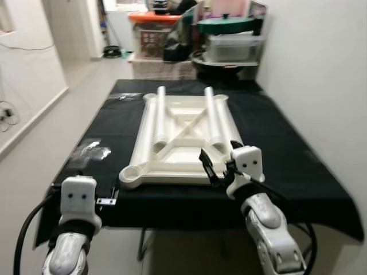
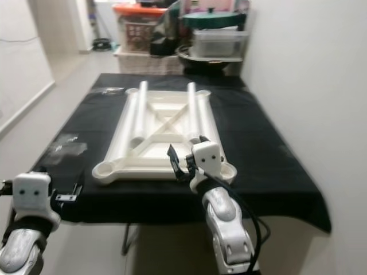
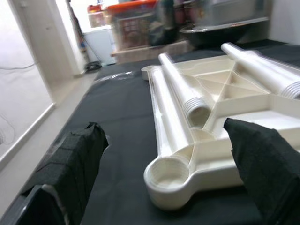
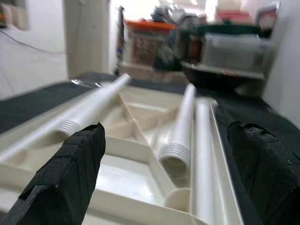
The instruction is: Building children table
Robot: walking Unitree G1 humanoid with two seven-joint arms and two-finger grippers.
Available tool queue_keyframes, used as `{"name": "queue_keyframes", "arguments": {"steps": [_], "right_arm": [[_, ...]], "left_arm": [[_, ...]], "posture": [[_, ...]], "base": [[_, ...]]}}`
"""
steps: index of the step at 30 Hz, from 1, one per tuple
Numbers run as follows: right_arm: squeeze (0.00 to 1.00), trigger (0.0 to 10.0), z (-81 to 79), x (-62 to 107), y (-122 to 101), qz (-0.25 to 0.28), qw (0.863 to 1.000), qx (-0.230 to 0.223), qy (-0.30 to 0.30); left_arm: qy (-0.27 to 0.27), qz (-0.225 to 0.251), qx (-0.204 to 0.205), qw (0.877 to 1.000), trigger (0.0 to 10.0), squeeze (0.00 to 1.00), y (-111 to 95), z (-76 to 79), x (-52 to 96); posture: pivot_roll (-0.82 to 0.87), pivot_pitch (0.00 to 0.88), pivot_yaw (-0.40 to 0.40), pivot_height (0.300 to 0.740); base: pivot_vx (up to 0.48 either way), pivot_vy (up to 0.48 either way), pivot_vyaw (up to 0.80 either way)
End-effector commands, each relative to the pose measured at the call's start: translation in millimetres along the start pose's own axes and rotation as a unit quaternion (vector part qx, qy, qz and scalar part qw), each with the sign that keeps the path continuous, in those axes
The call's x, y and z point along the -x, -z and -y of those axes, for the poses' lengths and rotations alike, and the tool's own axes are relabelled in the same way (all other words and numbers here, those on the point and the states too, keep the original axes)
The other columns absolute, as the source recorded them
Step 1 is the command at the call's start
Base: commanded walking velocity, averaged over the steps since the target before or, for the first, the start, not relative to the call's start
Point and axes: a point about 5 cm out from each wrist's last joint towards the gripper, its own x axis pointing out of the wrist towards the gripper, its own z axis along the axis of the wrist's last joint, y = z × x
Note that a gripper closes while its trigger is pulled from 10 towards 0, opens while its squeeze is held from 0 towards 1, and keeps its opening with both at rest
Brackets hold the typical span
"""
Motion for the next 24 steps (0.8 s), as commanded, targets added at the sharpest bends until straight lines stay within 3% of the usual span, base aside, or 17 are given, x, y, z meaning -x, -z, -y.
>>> {"name": "queue_keyframes", "arguments": {"steps": [1,14,24], "right_arm": [[0.00,10.0,-10.3,-3.4,2.4,-0.008,1.000,-0.013,-0.015],[0.00,10.0,-17.2,-28.8,-6.6,-0.021,0.999,-0.026,-0.039],[0.00,10.0,-32.1,-45.4,-3.9,-0.070,0.994,-0.045,-0.067]], "left_arm": [[-0.011,-0.008,-0.007,1.000,10.0,0.00,2.9,-7.1,0.3],[-0.007,-0.001,-0.004,1.000,10.0,0.00,0.5,-2.3,-3.9],[-0.005,0.002,-0.004,1.000,10.0,0.00,0.3,-0.5,-6.2]], "posture": [[0.00,0.000,-0.022,0.740],[0.01,0.000,-0.032,0.740],[0.01,0.000,-0.032,0.740]], "base": [[0.352,0.000,0.00],[0.353,0.000,0.00],[0.351,0.000,0.00]]}}
